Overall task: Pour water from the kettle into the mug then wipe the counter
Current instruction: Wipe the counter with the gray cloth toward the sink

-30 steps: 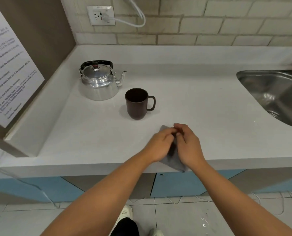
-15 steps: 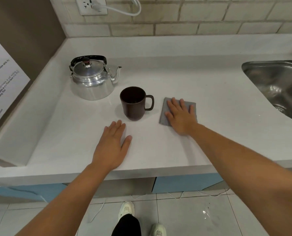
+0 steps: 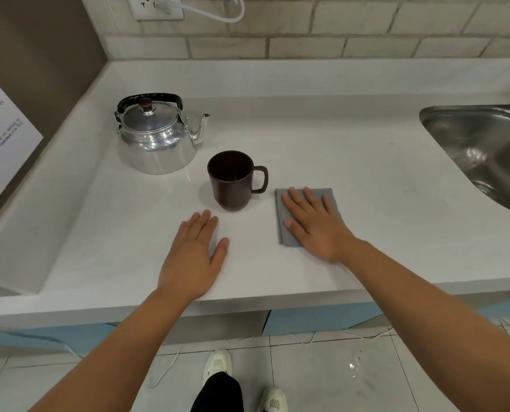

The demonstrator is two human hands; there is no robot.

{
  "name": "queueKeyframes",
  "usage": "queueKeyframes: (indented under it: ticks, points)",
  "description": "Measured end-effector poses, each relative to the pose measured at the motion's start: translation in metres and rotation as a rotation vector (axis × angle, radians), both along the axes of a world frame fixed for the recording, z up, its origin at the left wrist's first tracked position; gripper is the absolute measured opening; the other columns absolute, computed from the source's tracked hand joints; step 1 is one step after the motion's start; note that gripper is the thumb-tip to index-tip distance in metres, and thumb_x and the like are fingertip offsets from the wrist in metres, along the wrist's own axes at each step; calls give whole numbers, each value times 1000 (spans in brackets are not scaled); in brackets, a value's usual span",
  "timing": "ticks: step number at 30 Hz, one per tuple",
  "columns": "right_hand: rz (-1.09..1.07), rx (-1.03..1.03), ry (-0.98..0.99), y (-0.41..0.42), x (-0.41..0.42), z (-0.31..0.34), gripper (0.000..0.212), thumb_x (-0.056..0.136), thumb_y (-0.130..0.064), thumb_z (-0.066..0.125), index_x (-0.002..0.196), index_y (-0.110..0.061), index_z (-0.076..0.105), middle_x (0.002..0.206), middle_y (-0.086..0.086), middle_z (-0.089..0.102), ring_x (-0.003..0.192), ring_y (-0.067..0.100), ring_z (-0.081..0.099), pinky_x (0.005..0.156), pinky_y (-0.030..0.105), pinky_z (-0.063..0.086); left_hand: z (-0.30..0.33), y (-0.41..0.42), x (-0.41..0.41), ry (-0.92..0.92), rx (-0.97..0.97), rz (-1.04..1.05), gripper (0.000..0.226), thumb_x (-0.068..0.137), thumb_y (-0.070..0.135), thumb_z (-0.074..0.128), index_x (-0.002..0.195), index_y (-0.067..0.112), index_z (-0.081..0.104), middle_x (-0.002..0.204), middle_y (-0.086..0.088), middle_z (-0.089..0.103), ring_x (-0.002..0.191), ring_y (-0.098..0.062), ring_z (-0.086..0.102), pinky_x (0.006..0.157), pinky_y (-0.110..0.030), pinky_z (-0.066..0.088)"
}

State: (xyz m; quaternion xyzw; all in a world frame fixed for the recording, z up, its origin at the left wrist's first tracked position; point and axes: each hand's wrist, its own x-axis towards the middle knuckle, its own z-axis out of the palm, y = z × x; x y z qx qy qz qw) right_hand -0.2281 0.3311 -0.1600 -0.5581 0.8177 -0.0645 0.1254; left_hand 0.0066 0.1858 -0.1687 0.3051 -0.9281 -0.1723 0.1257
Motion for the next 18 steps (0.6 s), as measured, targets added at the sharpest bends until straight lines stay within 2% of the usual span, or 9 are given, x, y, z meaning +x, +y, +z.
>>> queueKeyframes:
  ticks: [6,13,16,18]
  points:
    - [21,-4,32,54,30,2,59,96,-52,9,148,-32,-10,158,-11,-13,143,11,-20,118,42,-13,0,1,-1,-31,-13,-2,57,101,43,33,148,12,31,158,-6,24,146,-21,14,117,-30,2]
    - [-34,1,20,65,44,2,59,97,-51,11,148,-32,-11,157,-12,-16,145,13,-20,118,43,-14,1,2,1,-39,-13,3,57,101,44,32,149,13,30,159,-5,23,146,-20,14,117,-31,3]
    - [-39,16,-9,64,43,9,59,97,-50,14,149,-31,-8,160,-9,-12,146,15,-17,118,44,-13,7,3,0,-54,-2,3,57,100,44,33,149,13,30,159,-6,23,146,-21,15,117,-32,5]
    - [-31,23,-56,64,43,15,61,97,-51,21,151,-30,0,162,-7,-3,148,17,-9,120,45,-6,10,2,1,-86,24,1,58,100,45,35,148,14,31,158,-5,25,145,-22,18,117,-33,11]
